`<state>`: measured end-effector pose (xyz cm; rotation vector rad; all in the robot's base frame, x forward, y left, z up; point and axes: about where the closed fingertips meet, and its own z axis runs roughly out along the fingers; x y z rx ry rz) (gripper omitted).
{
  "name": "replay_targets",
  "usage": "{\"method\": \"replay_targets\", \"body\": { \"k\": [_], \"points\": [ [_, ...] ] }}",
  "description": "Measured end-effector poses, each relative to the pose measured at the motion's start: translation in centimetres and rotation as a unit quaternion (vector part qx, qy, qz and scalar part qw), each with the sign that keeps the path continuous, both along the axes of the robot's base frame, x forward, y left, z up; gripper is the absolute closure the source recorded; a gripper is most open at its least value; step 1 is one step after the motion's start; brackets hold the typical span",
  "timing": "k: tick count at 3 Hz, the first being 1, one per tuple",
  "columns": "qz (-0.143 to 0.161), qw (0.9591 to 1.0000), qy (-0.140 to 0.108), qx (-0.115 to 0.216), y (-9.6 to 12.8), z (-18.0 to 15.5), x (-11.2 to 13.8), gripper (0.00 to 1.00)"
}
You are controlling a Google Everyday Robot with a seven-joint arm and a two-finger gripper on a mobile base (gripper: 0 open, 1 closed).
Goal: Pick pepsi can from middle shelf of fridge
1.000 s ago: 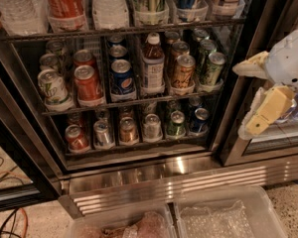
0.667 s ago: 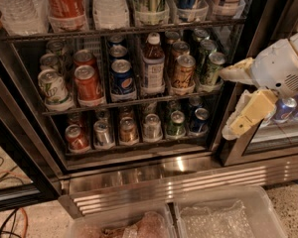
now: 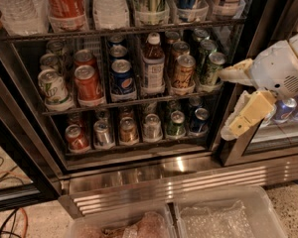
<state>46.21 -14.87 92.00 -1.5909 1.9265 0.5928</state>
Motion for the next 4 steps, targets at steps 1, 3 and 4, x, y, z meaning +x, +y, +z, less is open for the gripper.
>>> {"method": "replay_targets", "body": {
  "k": [1, 3, 4],
  "points": [
    [-0.019, 0.9995, 0.001, 0.026, 0.8, -1.4, -0.4, 0.00],
    [-0.034, 0.9806, -0.067, 0.181, 5.1, -4.5, -1.0, 0.00],
    [-0.016, 0.9770, -0.099, 0.188, 6.1, -3.8, -0.9, 0.00]
  ]
}}
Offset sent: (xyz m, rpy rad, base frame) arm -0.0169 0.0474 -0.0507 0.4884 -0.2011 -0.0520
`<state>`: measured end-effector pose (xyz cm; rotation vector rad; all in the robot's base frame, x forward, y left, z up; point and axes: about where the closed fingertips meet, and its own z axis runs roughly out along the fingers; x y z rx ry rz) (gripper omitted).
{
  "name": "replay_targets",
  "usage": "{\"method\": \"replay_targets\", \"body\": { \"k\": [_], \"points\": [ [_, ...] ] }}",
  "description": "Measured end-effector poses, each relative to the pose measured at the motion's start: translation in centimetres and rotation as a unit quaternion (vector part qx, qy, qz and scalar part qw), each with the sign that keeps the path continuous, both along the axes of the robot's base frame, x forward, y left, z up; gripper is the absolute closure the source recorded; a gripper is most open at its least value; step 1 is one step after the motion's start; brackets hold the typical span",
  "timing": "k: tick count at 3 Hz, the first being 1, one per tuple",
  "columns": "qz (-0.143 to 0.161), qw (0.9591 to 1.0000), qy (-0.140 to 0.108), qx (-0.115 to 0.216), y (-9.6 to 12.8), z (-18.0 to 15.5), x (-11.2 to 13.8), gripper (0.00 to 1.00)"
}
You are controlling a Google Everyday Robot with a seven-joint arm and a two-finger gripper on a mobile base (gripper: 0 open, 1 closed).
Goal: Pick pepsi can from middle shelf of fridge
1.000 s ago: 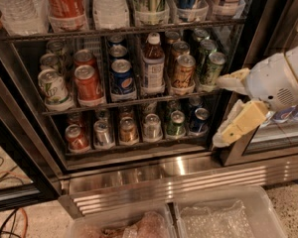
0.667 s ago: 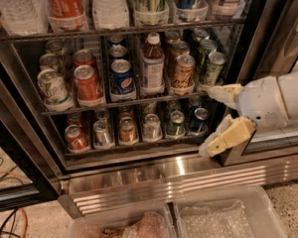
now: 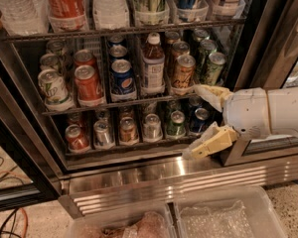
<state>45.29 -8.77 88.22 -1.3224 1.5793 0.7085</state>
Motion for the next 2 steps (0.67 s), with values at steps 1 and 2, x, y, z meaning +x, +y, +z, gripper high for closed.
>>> {"method": "replay_targets", "body": {
  "k": [1, 2],
  "points": [
    [0.000, 1.0000, 0.000, 0.000, 0.00, 0.00, 0.00, 0.00],
    [-0.010, 0.9999, 0.005, 0.012, 0.26, -0.83, 0.22, 0.00]
  ]
}}
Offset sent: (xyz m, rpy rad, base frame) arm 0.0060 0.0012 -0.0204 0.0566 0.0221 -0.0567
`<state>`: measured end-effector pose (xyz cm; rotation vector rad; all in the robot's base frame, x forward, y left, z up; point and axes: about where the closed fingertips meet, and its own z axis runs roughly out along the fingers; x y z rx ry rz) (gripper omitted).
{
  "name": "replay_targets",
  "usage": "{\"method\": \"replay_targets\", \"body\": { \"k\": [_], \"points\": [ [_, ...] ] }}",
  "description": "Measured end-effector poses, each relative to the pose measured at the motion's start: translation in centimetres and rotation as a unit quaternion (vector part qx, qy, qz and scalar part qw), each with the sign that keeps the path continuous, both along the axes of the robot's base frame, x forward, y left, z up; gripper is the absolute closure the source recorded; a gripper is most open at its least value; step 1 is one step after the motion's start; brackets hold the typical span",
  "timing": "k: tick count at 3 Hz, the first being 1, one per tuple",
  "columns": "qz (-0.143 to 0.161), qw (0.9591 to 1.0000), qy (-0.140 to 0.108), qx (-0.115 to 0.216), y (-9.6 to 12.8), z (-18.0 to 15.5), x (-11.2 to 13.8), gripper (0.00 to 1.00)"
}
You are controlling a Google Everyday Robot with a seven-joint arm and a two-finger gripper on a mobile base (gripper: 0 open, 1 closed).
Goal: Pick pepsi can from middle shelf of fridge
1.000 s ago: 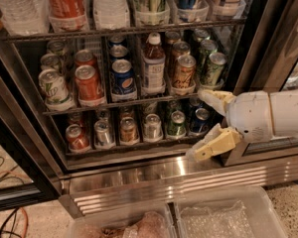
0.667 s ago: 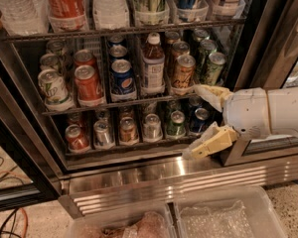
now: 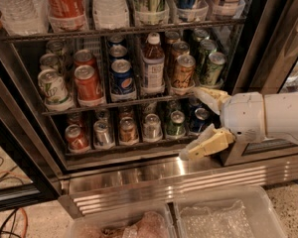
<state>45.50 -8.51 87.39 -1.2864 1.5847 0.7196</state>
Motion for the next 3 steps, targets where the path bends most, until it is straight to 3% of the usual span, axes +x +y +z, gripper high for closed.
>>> {"method": "replay_targets", "body": {
  "k": [1, 2, 3],
  "points": [
    [-0.011, 0.9990, -0.007, 0.042, 0.9, -1.1, 0.8, 0.00],
    [-0.014, 0.9952, -0.021, 0.094, 3.1, -1.2, 1.2, 0.00],
    [-0.001, 0.9910, -0.028, 0.131, 6.8, -0.9, 0.9, 0.00]
  ]
}}
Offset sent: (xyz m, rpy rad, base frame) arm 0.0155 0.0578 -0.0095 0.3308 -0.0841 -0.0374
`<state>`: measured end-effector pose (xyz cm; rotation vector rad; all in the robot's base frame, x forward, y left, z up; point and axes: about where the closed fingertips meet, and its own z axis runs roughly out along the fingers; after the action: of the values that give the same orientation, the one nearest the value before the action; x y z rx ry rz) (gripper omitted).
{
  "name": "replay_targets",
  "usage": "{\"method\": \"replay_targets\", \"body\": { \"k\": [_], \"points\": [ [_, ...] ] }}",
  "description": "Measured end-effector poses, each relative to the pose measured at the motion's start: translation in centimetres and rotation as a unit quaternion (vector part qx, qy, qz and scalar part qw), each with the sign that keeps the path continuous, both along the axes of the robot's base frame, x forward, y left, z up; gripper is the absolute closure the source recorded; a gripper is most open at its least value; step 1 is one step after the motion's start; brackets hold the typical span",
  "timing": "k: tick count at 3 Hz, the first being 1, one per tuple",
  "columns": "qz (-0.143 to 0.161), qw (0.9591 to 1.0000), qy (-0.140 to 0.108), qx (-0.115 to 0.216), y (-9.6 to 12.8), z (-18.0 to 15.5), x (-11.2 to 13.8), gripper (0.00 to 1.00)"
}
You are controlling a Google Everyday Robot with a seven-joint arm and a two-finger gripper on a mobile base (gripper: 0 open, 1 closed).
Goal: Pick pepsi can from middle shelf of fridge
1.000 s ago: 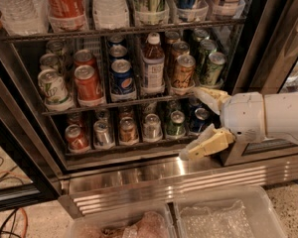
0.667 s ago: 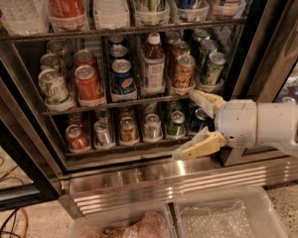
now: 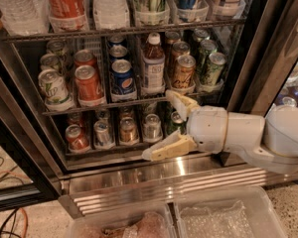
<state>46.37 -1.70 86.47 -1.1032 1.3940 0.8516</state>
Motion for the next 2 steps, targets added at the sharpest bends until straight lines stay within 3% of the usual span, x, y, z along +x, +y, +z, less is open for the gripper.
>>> {"method": "replay_targets", "body": {
  "k": [1, 2],
  "points": [
    [0.022, 0.9995, -0.009, 0.021, 3.7, 0.4, -0.9, 0.00],
    [0.061, 0.9979, -0.008, 0.021, 7.3, 0.2, -2.2, 0.00]
  ]
}}
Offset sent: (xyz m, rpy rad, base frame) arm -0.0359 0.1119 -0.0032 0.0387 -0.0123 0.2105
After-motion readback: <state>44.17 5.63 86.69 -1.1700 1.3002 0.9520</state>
